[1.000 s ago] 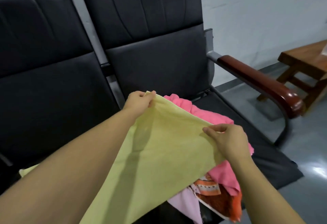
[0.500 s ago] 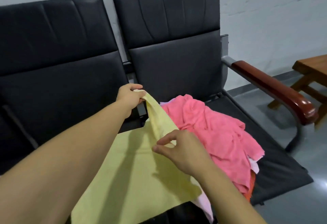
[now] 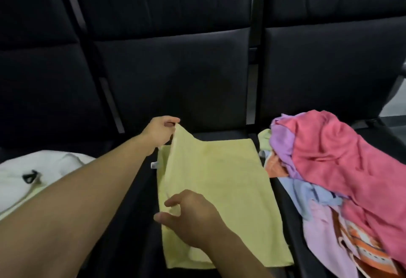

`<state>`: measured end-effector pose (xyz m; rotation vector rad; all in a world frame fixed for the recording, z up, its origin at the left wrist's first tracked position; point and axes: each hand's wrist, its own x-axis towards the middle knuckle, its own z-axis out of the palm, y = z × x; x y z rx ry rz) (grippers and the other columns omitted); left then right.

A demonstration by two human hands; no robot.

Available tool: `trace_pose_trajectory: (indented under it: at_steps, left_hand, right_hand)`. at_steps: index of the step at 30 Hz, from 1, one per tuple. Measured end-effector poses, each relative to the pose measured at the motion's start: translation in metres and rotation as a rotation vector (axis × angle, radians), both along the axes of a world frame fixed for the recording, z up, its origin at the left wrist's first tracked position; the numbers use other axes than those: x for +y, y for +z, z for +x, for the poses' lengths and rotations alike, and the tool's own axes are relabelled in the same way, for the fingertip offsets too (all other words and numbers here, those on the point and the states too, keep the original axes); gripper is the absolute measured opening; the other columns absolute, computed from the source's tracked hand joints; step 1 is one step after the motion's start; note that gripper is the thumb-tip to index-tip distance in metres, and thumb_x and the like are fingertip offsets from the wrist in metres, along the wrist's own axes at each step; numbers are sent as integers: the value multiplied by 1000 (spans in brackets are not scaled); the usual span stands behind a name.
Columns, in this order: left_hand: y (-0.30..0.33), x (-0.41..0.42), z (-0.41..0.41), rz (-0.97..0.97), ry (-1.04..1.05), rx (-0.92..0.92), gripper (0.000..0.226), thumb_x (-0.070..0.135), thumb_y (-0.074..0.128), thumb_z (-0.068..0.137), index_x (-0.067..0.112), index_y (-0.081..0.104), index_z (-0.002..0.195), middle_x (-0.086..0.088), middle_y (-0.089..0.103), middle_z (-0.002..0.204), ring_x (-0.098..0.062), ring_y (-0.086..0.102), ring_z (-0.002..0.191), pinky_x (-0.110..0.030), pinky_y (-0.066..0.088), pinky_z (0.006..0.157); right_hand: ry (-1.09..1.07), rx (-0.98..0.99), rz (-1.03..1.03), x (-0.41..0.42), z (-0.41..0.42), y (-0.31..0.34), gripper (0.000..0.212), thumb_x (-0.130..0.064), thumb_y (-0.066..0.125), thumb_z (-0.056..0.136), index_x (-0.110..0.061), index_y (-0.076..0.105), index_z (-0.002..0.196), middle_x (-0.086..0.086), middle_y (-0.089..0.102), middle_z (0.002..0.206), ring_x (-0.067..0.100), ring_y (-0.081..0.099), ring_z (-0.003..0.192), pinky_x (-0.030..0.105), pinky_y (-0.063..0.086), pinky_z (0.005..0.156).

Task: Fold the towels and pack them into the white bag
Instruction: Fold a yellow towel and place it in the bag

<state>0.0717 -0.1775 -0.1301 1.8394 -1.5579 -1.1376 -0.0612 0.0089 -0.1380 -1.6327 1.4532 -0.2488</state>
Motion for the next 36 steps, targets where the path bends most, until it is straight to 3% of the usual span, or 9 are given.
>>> trace_pose_trajectory:
  at_steps: [5, 9, 13, 18, 21, 25, 28, 32, 36]
  left_hand:
    - [-54, 32, 47, 134, -27, -230, 45, 19, 54, 102, 17, 49, 147, -6, 50, 148, -23, 53, 129, -26, 42, 98]
    - [-85, 77, 59, 170, -3, -259, 22, 17, 53, 97, 23, 62, 117, -2, 65, 122, -23, 64, 106, -37, 54, 95]
    - [-107, 116, 57, 52, -183, -347, 31, 10, 53, 98, 19, 63, 126, 1, 62, 121, -14, 60, 106, -29, 49, 98]
    - [-126, 140, 55, -68, -501, -486, 59, 4, 45, 100, 24, 38, 155, 7, 23, 164, -14, 20, 151, -22, 14, 121]
    - [-126, 145, 55, -15, -455, -468, 64, 10, 42, 100, 26, 24, 159, 8, 16, 168, -14, 22, 152, -32, 22, 124]
    - [-123, 145, 53, -19, -421, -541, 71, 19, 45, 97, 25, 13, 161, 8, 16, 167, -17, 25, 149, -40, 28, 119]
    - [-126, 147, 53, -30, -373, -559, 74, 27, 47, 98, 26, 9, 162, 9, 10, 168, -14, 22, 151, -41, 23, 121]
    - [-128, 147, 56, -18, -340, -607, 70, 39, 47, 100, 26, 16, 161, 10, 10, 168, -15, 17, 152, -43, 20, 122]
    - [-124, 146, 55, -46, -255, -598, 52, 26, 39, 104, 26, 30, 155, 11, 25, 163, -18, 27, 144, -43, 29, 115]
  right_hand:
    - [12, 28, 128, 0, -16, -34, 51, -66, 48, 95, -22, 73, 99, -2, 72, 110, 16, 68, 99, 35, 53, 91]
    - [-143, 70, 86, -10, -74, -48, 40, -55, 52, 98, -23, 67, 80, 0, 73, 90, 13, 72, 78, 29, 50, 72]
    - [-289, 84, 78, -10, -126, -58, 33, -40, 57, 99, -11, 71, 90, 4, 74, 90, 20, 72, 80, 33, 53, 69]
    - [-174, 148, 155, -3, -134, -73, 28, -33, 57, 100, -8, 70, 97, -1, 71, 94, 12, 60, 79, 24, 47, 73]
    - [-59, 222, 158, -10, -131, -77, 21, -34, 55, 100, -19, 70, 99, -4, 69, 102, 15, 64, 95, 24, 47, 82]
    - [91, 311, 164, -22, -138, -78, 40, -40, 54, 101, -22, 56, 137, -2, 60, 130, 10, 60, 103, 16, 46, 84]
    - [47, 272, 150, -24, -142, -81, 39, -39, 52, 103, -25, 50, 139, -2, 59, 125, 0, 53, 79, 10, 38, 63]
    - [55, 341, 50, -21, -142, -94, 35, -43, 50, 102, -30, 50, 134, -7, 61, 112, 13, 61, 95, 29, 48, 87]
    - [30, 347, -11, -18, -138, -99, 29, -43, 50, 102, -31, 50, 128, -9, 56, 99, 13, 58, 86, 33, 49, 81]
